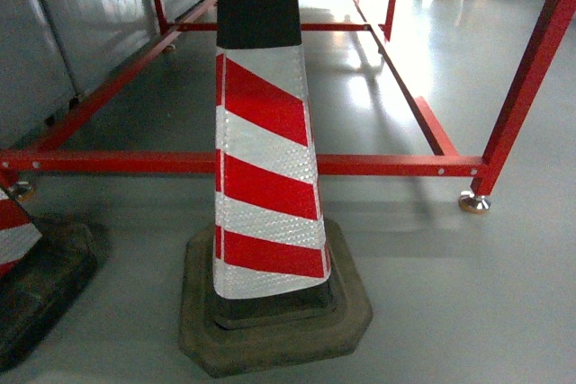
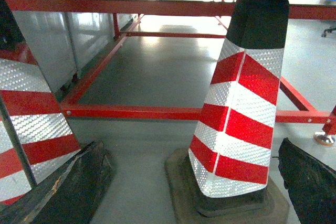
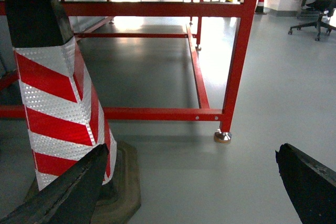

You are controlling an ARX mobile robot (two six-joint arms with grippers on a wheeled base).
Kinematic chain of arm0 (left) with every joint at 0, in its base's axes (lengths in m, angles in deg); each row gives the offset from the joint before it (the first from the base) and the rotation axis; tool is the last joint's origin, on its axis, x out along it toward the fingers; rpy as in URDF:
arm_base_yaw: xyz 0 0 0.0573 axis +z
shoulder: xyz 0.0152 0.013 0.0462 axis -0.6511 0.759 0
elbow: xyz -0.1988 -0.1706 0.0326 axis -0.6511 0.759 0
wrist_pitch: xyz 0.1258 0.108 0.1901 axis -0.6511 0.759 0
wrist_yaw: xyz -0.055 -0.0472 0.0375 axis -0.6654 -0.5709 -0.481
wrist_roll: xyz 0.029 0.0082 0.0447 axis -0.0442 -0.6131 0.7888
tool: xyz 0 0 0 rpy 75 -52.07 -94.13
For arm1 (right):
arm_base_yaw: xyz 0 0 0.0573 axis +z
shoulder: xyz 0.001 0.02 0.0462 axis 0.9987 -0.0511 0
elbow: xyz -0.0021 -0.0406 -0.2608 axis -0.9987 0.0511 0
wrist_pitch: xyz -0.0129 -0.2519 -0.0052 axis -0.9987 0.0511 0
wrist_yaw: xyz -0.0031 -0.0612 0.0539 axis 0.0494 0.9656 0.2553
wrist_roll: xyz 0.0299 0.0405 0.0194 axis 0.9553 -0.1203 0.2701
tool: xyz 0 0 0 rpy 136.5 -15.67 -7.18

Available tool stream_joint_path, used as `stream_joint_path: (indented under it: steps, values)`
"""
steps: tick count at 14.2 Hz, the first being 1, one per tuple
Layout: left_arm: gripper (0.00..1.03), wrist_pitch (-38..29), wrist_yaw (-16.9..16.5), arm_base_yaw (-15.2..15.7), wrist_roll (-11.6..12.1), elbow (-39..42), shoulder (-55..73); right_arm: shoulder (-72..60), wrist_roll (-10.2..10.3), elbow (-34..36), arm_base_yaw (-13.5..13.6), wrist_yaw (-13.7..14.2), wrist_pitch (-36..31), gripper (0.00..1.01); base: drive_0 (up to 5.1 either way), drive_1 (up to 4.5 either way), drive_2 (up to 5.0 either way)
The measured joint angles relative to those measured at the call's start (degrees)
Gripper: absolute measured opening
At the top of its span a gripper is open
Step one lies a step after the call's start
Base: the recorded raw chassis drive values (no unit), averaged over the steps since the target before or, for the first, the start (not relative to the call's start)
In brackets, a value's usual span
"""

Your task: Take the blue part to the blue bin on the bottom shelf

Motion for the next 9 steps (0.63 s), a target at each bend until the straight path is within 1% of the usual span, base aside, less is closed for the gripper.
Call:
stream_joint_path:
  steps: [9]
  values:
    - [0.98, 0.0, 0.0, 0.0, 0.0, 0.0, 0.0, 0.0, 0.0, 0.0, 0.0, 0.0, 0.0, 0.98, 0.0, 0.00, 0.0]
